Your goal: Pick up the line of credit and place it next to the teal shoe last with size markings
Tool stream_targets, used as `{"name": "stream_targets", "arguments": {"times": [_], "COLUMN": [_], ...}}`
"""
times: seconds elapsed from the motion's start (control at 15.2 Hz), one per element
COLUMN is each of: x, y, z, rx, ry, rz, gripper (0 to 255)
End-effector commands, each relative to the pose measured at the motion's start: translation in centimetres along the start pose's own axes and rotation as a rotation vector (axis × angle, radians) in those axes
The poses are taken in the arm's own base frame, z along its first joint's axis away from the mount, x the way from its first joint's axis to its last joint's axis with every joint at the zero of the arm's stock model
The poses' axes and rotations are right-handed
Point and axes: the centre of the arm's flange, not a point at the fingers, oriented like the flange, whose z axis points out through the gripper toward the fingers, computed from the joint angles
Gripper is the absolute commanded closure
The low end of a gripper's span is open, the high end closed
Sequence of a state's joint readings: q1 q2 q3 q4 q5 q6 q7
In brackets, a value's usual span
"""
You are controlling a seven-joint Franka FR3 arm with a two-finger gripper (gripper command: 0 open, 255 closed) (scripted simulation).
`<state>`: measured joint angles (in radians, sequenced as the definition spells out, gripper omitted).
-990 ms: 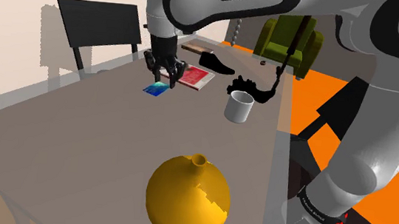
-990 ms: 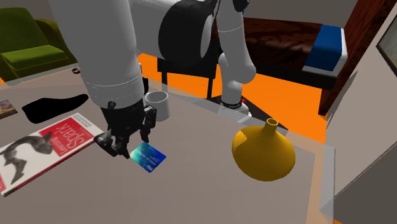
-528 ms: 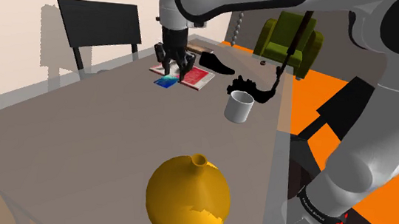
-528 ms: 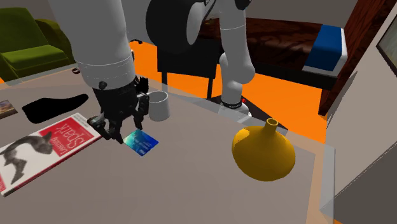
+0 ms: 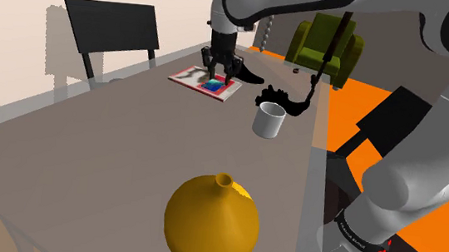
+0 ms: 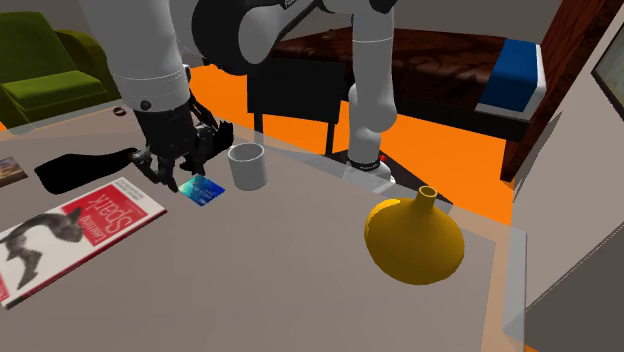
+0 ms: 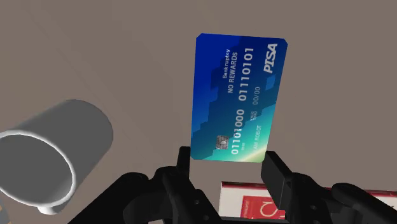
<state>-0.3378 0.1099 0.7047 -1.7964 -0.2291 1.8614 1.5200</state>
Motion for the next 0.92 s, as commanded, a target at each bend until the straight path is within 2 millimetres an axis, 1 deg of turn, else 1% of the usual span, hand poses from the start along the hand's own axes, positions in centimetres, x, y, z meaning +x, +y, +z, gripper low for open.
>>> {"name": "stream_targets", "arguments": {"times": [0.0, 0.86], "x": [2.4, 18.6], "y": [0.8, 6.0], "z": [0.3, 2.7], "rx": [0.001, 0.001], "ry": [0.0, 0.0], "rz": [-0.002, -0.002], "gripper": [255, 255]}}
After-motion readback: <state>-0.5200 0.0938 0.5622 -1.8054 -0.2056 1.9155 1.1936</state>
